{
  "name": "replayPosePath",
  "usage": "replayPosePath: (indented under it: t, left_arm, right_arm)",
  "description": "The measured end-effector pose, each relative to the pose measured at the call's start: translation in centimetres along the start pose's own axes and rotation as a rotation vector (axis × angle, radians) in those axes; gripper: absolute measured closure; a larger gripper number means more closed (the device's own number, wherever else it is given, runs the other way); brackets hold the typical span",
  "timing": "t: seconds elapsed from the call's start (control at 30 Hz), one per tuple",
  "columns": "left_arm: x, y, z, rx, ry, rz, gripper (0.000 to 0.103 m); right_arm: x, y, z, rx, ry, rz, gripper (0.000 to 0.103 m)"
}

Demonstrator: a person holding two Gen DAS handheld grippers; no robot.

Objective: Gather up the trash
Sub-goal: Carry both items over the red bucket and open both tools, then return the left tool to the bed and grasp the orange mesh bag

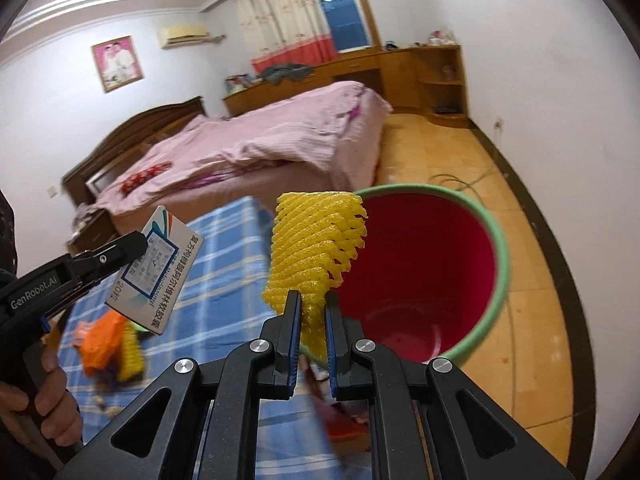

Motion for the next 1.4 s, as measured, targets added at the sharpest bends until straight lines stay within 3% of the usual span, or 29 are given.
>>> replayPosePath:
  t: [0.27, 0.57, 0.7, 0.9, 1.13, 1.4]
  left_arm:
    - [-3.4, -0.8, -5.5, 0.045, 0.056, -0.057, 0.084]
    - [-4.5, -0.4, -9.8, 0.105, 0.069, -0.117, 0.084]
    - [-4.6, -0.1, -10.6, 0.133, 0.053, -0.126, 0.076]
    - [-4.7, 0.3, -9.9, 0.133, 0.028, -0.12, 0.076]
    - [-3.7, 0.5, -8.3, 0.133, 0.007, -0.093, 0.076]
    - [-1.7, 1.1, -4.6, 0.113, -0.033, -0.045, 0.076]
  right_arm:
    - [-3.9, 0.0, -1.9, 0.024, 0.074, -0.054, 0.091]
    - [-6.9, 0.3, -4.3, 0.055, 0.102, -0.106, 0.088]
    - [-7.5, 0.3, -4.9, 0.063, 0.099, -0.12, 0.087]
    - [-7.4, 0.3, -5.2, 0.068, 0.093, -0.127, 0.077]
    - [-6.3, 0.4, -4.2, 0.055, 0.087, -0.109, 0.075]
    - [-3.9, 0.7, -2.6, 0.033, 0.074, -0.08, 0.063]
Point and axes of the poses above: each gripper's, at about its wrist camera, not at the fingertips, and z roughly against the way its jaws point, x to its left, y to its underside, the point moved 1 cm from there along -z, roughly the way its jaws point, and after that the axes turned 3 degrees about x, right-handed, at the moved point
